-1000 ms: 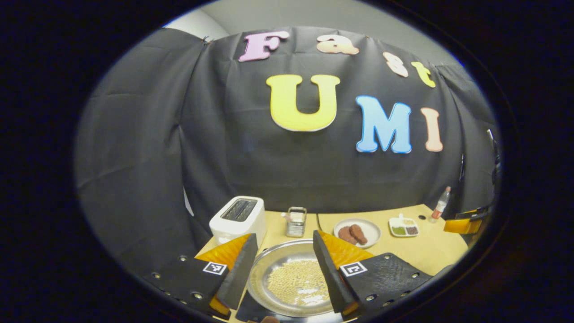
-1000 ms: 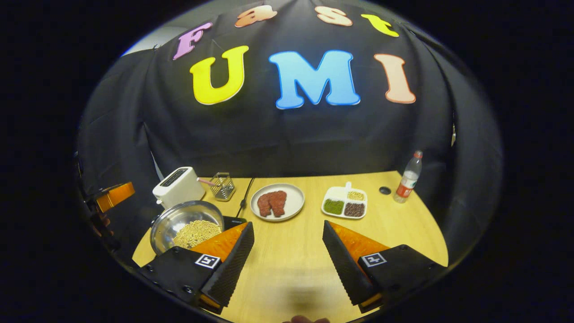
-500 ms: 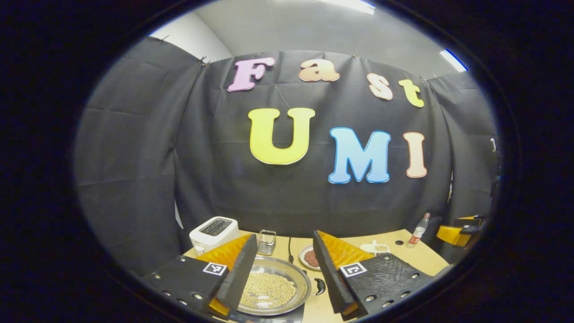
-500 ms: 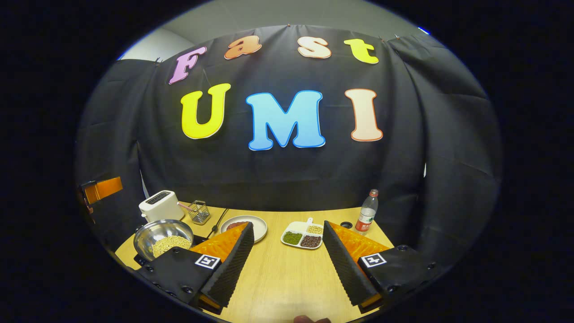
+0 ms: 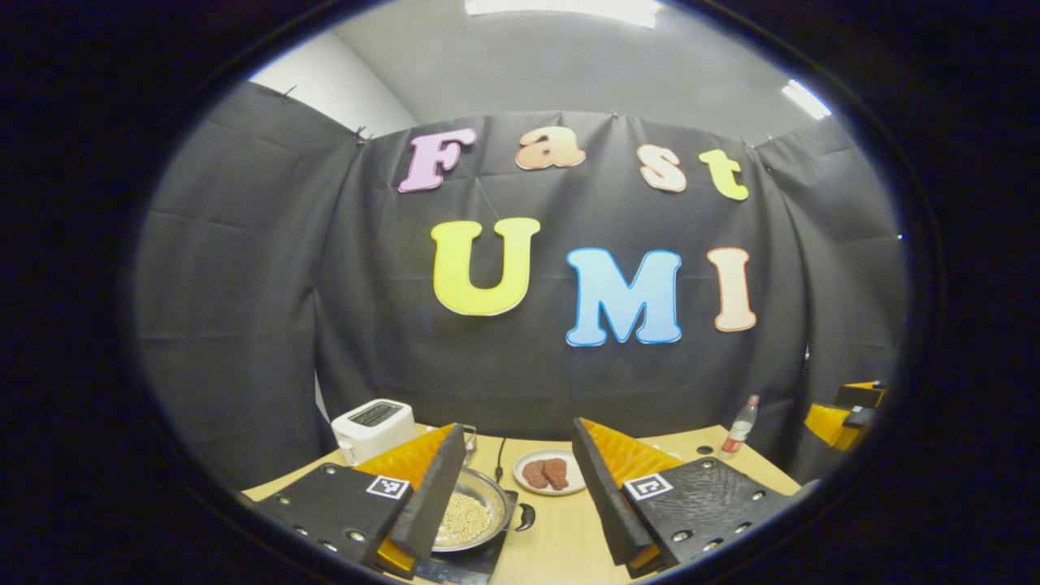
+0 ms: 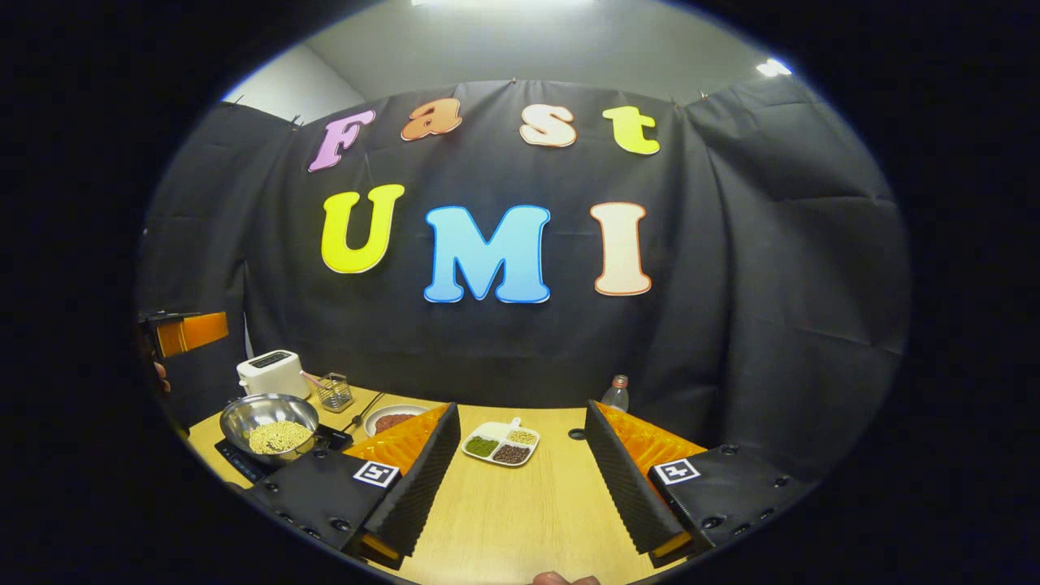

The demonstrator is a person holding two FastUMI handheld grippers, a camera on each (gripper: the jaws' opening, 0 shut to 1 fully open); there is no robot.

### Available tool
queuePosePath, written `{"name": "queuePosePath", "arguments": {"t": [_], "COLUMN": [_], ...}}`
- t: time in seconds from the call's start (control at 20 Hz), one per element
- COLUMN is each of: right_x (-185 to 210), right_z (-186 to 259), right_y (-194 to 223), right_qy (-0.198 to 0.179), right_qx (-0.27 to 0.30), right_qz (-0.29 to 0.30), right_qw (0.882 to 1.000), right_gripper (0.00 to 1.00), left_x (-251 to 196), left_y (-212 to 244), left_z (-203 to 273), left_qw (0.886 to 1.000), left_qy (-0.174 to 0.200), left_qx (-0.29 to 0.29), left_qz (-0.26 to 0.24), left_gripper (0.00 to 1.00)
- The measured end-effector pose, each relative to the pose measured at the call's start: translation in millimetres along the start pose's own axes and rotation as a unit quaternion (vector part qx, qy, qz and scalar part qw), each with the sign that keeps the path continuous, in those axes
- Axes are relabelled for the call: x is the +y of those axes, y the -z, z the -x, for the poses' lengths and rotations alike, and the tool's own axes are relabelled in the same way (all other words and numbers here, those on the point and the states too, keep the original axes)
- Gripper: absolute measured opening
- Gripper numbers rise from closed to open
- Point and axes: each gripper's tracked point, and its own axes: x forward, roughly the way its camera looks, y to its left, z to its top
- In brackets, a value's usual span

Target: First push the handle of the pot to place it horizontally, then grasp the pot with both hands and set it on the induction cooktop.

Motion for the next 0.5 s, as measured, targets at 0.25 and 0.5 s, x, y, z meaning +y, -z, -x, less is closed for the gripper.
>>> {"name": "queuePosePath", "arguments": {"t": [0.25, 0.5], "right_x": [-20.7, -30.8], "right_z": [12.2, 23.1], "right_y": [5.4, 7.3], "right_qy": [-0.008, -0.028], "right_qx": [0.002, 0.0], "right_qz": [-0.003, -0.005], "right_qw": [1.0, 1.0], "right_gripper": [0.98, 0.98], "left_x": [-40.5, -77.5], "left_y": [-1.4, 17.3], "left_z": [28.1, 56.3], "left_qw": [1.0, 1.0], "left_qy": [0.006, -0.006], "left_qx": [-0.016, -0.003], "left_qz": [0.019, 0.011], "left_gripper": [0.78, 0.77]}}
